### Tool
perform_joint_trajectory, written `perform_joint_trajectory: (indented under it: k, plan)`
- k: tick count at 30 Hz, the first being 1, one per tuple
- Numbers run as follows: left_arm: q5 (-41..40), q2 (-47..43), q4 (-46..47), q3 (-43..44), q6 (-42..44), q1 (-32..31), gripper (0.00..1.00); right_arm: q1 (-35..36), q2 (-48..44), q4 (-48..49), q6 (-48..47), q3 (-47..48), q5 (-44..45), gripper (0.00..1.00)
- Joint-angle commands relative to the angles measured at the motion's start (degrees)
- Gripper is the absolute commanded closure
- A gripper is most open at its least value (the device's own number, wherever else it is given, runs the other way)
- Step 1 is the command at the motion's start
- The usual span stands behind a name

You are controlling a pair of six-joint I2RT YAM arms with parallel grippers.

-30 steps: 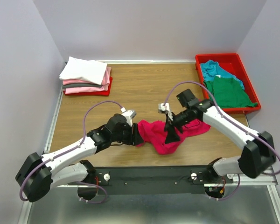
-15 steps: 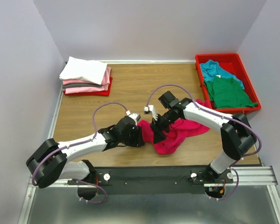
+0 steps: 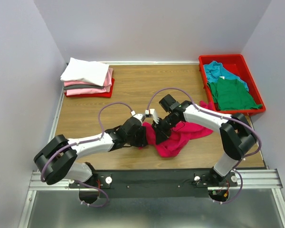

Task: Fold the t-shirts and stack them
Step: Flatten the tshirt out

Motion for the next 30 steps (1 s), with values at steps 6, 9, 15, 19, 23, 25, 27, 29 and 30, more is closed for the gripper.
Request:
perform_joint_trajectory:
  k: [6,9,15,19,23,25,27,29,30]
  plan:
    - [-0.7,3.4,2.9,2.2,2.7,-0.8,0.88,0.6,-0.7,-0.2,0.1,0.8,3.0,0.96]
    - [-2.0,1.7,1.4,3.0,3.2,-0.8,1.00,0.6,-1.4,-3.3,-1.6,3.3,7.4,1.00]
    - [-15.1,-5.3,-9.3,13.7,9.1,6.5,1.00,0.0,-1.5,-11.2,-9.5,18.1,32.0,1.00]
    - [-15.4,-6.8,-11.5,26.5,17.2,19.1,1.00,-5.6,1.3,-11.2,-16.5,34.2,46.7,1.00]
    - [-16.0,-1.8,-14.6,48.6,26.1,25.6,1.00,-10.5,8.3,-11.1,-23.5,58.9,55.2,1.00]
    - [-16.4,0.6,-17.4,63.6,28.2,26.1,1.00,-11.1,12.0,-10.7,-25.3,73.5,56.4,1.00]
    - [-17.0,2.8,-18.7,76.0,30.5,26.1,1.00,-11.1,12.7,-9.0,-28.1,79.9,56.4,1.00]
    - [-17.0,2.4,-19.6,81.1,31.7,26.2,1.00,-11.1,10.8,-7.5,-29.2,83.5,54.9,1.00]
    - [-16.9,1.6,-19.8,82.4,32.3,26.1,1.00,-11.2,9.8,-6.8,-29.8,83.8,54.9,1.00]
